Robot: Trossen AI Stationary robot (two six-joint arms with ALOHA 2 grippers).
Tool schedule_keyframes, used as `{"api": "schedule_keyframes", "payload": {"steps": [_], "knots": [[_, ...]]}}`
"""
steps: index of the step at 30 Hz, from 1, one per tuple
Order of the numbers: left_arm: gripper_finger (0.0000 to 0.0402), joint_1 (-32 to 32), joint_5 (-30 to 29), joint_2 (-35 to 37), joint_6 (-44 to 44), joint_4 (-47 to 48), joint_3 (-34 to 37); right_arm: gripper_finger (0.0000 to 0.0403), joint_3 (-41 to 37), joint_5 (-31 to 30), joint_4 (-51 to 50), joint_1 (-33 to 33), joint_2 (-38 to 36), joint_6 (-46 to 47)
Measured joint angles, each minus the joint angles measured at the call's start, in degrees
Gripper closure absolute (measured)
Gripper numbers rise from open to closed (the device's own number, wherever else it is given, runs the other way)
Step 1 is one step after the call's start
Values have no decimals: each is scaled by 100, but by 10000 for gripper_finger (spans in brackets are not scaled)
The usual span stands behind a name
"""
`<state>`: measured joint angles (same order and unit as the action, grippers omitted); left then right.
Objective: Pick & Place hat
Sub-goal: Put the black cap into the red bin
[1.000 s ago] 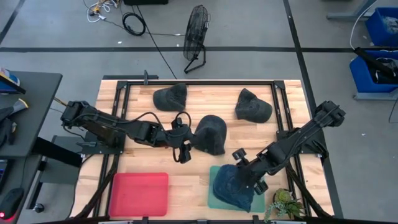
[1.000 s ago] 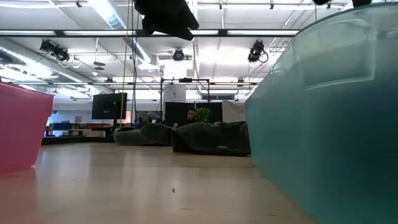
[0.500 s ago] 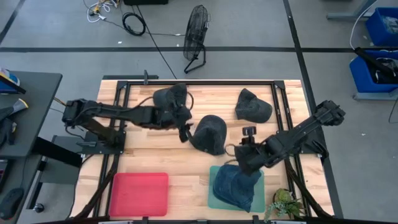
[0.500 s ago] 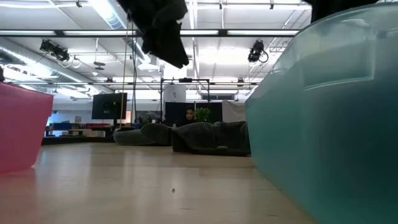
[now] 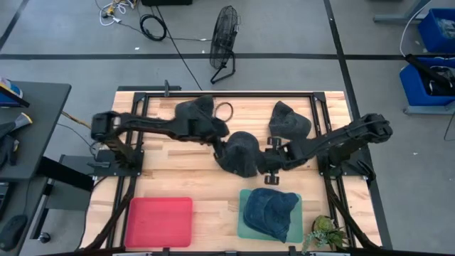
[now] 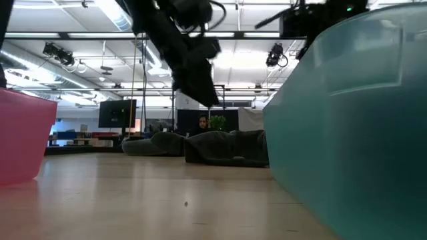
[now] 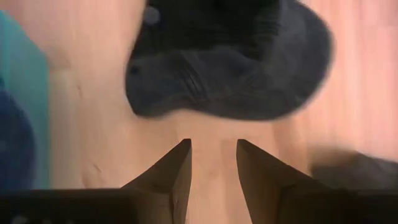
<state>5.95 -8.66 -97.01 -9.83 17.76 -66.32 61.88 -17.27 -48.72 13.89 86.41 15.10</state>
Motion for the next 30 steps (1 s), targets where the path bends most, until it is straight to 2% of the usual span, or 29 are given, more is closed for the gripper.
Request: {"api": "schedule_keyframes", "payload": {"steps": [2,7,12,15,21,26,30], "knots": [[223,-21,11,-333,5,-368,0,273,-15,269,84,-202,0,26],[223,21,6,-1028,42,-1072,0,273,-12,321,40,-527,-2,32],[226,71,-11,-1443,30,-1194,-5,273,-12,308,41,-642,-2,91],[250,71,-43,-1539,51,-1217,-15,273,-12,291,60,-631,-2,91],[381,68,-36,-1460,79,-1159,-13,273,-12,277,67,-635,-2,91],[390,-25,-11,-980,271,-754,6,273,-12,281,46,-631,-2,91],[393,-286,-14,-103,429,-33,4,273,-12,279,-18,-631,-2,91]]}}
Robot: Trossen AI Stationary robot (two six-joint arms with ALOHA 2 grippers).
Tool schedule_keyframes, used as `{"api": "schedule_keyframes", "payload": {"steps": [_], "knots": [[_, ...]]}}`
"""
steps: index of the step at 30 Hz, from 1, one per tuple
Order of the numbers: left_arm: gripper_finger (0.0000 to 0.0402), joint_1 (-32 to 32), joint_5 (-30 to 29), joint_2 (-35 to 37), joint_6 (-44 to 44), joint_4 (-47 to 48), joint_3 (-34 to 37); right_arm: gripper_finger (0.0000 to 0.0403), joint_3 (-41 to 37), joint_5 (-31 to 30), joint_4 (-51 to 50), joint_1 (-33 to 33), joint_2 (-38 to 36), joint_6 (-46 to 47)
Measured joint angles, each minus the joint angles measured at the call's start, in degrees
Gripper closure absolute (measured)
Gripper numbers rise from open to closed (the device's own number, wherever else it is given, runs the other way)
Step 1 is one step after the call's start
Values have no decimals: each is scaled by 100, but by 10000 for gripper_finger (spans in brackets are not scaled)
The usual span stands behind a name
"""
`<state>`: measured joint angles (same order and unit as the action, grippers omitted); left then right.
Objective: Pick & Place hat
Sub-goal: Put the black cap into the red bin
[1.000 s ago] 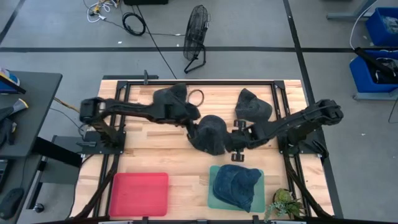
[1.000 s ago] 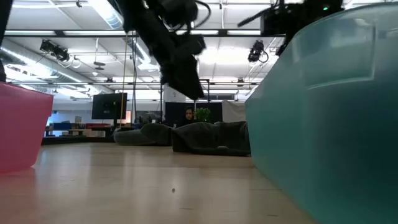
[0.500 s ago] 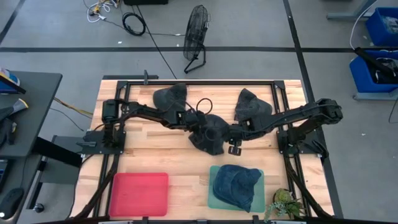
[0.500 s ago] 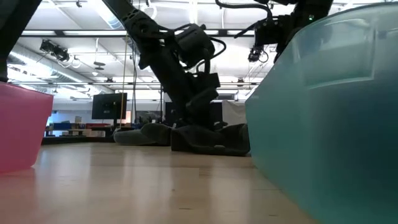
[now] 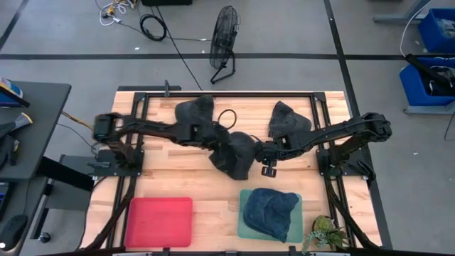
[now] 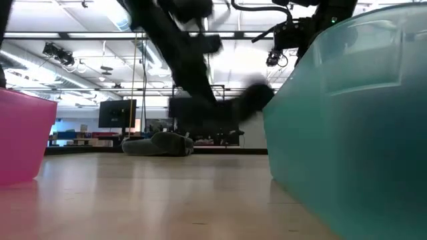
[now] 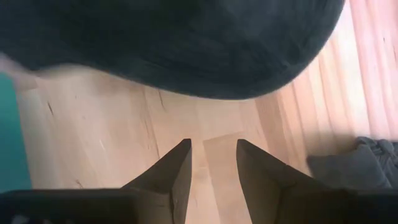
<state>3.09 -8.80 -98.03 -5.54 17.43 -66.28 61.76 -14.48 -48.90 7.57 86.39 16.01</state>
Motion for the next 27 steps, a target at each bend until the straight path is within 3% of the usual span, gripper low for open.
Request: {"api": "schedule_keyframes", "payload": {"steps": [9,14,22,27], "knots": [[393,-1296,-145,2443,795,2272,-9,273,2,57,9,76,-2,156],[391,-2291,-126,3289,716,3467,-9,273,2,55,64,79,-2,150],[392,-3888,-70,3557,-802,4773,-7,273,4,57,167,79,-2,112],[393,-4798,11,3294,-439,4752,-7,273,4,57,171,83,-2,85]]}}
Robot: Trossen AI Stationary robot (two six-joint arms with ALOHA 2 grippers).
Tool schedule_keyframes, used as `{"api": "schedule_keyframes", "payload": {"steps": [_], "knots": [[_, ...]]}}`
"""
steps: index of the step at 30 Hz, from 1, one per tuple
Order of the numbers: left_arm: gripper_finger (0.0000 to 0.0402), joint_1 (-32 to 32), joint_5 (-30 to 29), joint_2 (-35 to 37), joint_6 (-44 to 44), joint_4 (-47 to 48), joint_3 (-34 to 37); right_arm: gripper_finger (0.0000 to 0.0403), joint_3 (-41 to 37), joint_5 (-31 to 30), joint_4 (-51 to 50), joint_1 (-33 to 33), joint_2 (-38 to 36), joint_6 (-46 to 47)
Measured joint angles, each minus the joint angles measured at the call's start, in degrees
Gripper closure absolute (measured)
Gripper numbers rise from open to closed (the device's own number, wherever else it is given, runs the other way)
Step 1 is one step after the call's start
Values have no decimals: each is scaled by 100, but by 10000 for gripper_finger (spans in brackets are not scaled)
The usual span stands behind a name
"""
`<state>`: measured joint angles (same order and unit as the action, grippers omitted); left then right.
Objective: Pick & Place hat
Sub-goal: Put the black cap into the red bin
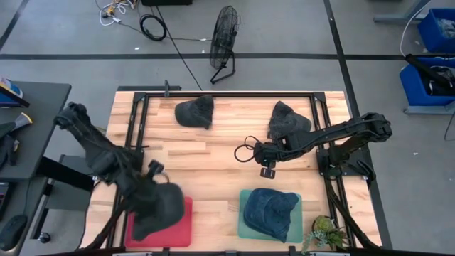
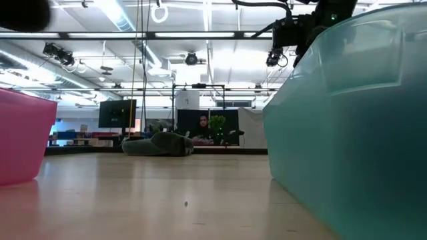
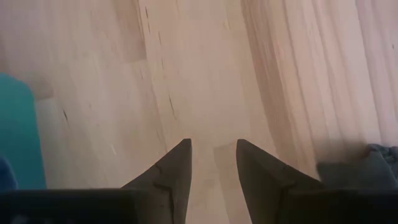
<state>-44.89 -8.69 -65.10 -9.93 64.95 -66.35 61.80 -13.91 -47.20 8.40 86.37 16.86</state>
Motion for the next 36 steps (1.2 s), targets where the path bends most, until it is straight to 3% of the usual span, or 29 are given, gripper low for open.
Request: {"api": "schedule_keyframes", "payload": {"steps": [5,11,16,23,27,36], "knots": [[391,-661,15,-350,39,-166,271,273,0,2,6,2,0,0],[392,-807,-216,-684,-596,-994,1464,273,0,2,11,2,0,0],[390,-789,-474,-781,198,-2247,2099,273,0,2,11,0,0,-2],[389,-776,-87,-794,652,-2553,1898,273,0,0,38,0,0,-5],[392,-1004,-361,-794,1282,-2555,1687,273,0,0,142,2,0,-7],[390,-949,-390,-1012,1144,-2645,1615,273,0,0,188,1,0,-105]]}}
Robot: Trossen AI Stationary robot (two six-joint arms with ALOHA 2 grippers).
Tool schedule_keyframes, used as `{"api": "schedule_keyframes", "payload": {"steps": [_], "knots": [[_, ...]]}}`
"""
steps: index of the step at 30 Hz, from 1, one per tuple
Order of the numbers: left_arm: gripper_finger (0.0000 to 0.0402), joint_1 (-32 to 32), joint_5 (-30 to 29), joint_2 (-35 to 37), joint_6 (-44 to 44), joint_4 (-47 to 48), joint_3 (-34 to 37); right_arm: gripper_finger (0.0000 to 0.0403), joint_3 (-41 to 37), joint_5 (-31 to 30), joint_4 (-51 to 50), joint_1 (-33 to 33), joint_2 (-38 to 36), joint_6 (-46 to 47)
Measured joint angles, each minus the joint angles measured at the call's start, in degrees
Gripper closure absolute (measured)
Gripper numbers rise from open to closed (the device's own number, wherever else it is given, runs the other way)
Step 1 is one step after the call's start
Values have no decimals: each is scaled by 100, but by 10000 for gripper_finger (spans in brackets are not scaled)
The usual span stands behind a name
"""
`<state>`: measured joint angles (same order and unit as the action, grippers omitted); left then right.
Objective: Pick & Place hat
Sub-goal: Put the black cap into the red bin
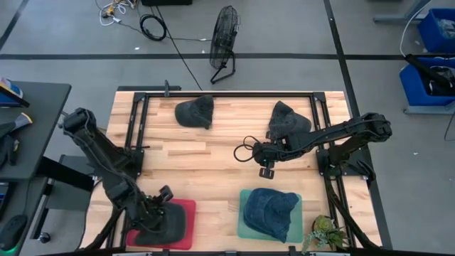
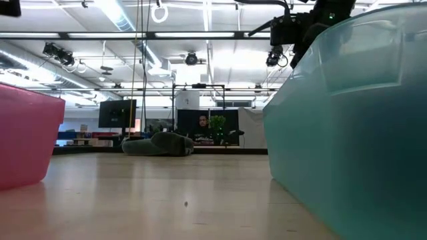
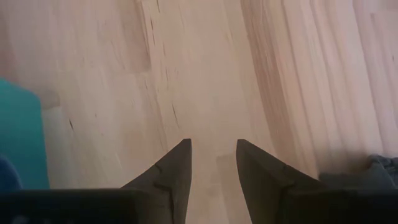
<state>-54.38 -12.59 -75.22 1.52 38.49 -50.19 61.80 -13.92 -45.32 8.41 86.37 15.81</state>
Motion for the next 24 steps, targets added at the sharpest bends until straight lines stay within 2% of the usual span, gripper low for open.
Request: {"api": "schedule_keyframes", "payload": {"steps": [4,10,16,24], "knots": [[387,142,-4,-289,-263,-20,0,273,0,0,17,-1,0,-6],[360,497,-42,-594,-925,-526,0,273,0,-2,20,0,0,-216],[346,858,-50,-623,-1230,-736,0,273,0,-6,41,-1,0,-278],[344,1281,-47,-623,-2117,-747,0,273,0,-6,41,-1,0,-284]]}}
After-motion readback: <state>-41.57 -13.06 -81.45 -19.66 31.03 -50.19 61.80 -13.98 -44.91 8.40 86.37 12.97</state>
